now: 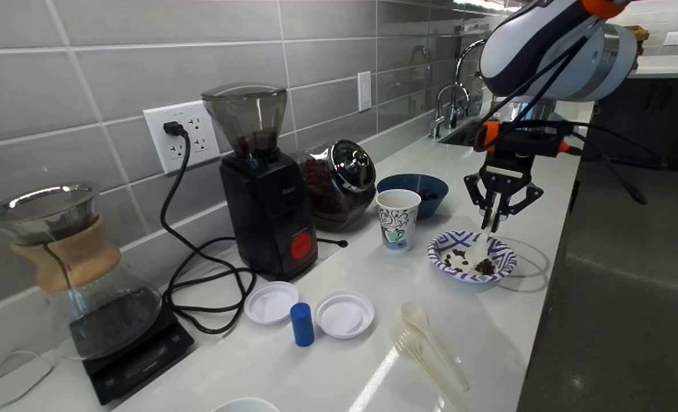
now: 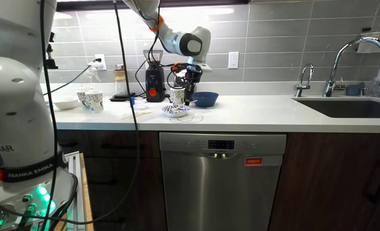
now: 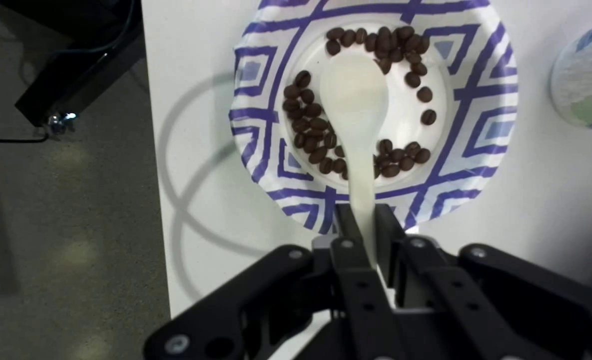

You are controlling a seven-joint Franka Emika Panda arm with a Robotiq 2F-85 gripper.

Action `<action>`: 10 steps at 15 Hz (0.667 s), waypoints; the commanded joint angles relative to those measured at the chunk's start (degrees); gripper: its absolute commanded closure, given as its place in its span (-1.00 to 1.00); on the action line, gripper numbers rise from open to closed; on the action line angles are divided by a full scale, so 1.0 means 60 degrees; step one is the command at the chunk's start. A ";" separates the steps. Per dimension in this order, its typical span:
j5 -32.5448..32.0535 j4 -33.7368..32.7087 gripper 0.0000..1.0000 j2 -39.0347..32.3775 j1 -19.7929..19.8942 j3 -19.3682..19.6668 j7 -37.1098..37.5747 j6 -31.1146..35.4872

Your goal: Put some of the bowl's contents into the cup

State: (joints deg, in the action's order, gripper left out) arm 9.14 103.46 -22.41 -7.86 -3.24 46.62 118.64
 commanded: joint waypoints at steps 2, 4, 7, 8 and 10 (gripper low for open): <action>0.0174 -0.0532 0.13 -0.0185 -0.0118 -0.0021 -0.0075 -0.0636; 0.0040 -0.0341 -0.15 0.0157 -0.0228 -0.0015 -0.0058 -0.0513; -0.0431 0.0070 -0.57 0.0844 -0.0416 0.0103 0.0100 -0.0269; -0.0763 0.0249 -0.72 0.1139 -0.0451 0.0153 -0.0012 -0.0240; -0.1635 0.0627 -0.96 0.1797 -0.0418 0.0212 -0.0579 -0.0260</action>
State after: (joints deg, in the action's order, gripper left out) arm 5.26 102.23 -18.42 -9.90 -2.98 46.35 116.73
